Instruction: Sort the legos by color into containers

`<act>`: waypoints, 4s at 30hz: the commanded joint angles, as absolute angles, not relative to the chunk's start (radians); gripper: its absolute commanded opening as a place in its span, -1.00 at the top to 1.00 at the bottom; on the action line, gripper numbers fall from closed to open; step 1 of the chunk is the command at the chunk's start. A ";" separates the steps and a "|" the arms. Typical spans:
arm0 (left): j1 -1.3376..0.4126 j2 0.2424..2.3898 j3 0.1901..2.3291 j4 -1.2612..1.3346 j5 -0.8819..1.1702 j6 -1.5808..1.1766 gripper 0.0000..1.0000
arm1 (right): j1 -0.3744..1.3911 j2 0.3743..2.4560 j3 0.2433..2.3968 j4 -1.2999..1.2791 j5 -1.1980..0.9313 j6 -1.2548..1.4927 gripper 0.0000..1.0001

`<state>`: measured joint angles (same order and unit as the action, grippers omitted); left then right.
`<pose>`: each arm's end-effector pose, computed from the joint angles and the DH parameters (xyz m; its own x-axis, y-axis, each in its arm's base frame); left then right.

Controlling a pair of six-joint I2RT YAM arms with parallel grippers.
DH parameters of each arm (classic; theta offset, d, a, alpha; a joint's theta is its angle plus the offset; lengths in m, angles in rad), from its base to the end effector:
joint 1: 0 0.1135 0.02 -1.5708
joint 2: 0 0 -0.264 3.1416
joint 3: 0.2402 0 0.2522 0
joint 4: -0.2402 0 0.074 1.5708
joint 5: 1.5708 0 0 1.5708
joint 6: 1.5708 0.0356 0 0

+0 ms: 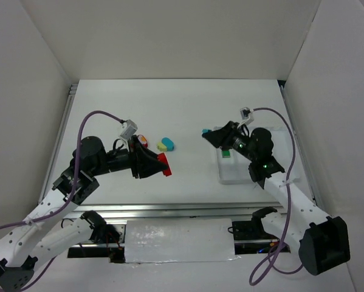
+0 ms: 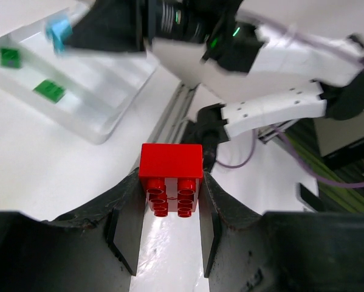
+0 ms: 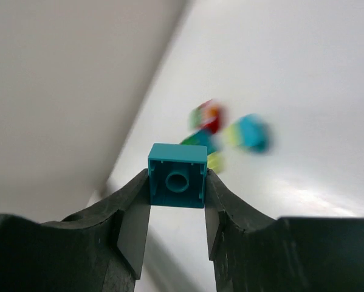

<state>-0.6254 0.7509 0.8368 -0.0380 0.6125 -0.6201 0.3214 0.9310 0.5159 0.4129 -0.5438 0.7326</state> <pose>0.1250 -0.1155 0.3794 -0.5173 -0.2129 -0.8289 0.7913 0.2500 -0.5580 0.1984 0.0855 0.2812 -0.5107 0.4332 -0.7427 -0.5645 0.4826 0.6697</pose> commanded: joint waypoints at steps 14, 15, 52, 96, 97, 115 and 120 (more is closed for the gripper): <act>-0.626 0.756 0.905 -0.249 0.428 -0.545 1.00 | 0.034 1.468 0.953 -0.347 0.249 0.670 0.73; -0.626 0.758 0.902 -0.247 0.429 -0.548 1.00 | 0.032 1.474 0.954 -0.347 0.245 0.669 0.49; -0.629 0.831 0.790 0.290 0.706 -0.899 1.00 | 0.773 1.038 0.695 0.775 -0.831 0.819 -0.25; -0.629 0.732 0.877 -0.673 -0.233 -0.649 -0.99 | -0.196 1.623 1.140 -0.423 0.155 0.690 1.00; -0.629 0.732 0.874 -0.672 -0.229 -0.647 -0.99 | -0.199 1.632 1.153 -0.428 0.146 0.683 0.99; -0.629 0.704 0.861 -0.660 -0.198 -0.655 -0.99 | -0.210 1.680 1.161 -0.425 0.091 0.681 -0.34; -0.629 0.715 0.856 -0.669 -0.219 -0.679 -0.99 | -0.199 1.582 1.151 -0.427 0.077 0.680 -0.38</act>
